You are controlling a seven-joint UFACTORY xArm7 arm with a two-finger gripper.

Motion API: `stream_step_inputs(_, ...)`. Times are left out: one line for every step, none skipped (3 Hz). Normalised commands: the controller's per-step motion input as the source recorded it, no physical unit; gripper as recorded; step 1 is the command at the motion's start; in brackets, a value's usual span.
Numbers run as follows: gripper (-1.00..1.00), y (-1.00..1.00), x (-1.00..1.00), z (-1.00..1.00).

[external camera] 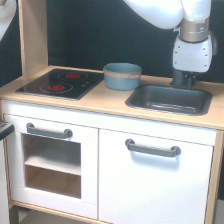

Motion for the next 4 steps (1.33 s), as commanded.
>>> stream_step_inputs(-0.77, 1.00, 1.00, 1.00)
stream_step_inputs(-1.00, 1.00, 1.00, 0.97)
stream_step_inputs(-1.00, 1.00, 0.99, 1.00)
stream_step_inputs(-0.92, 1.00, 1.00, 1.00)
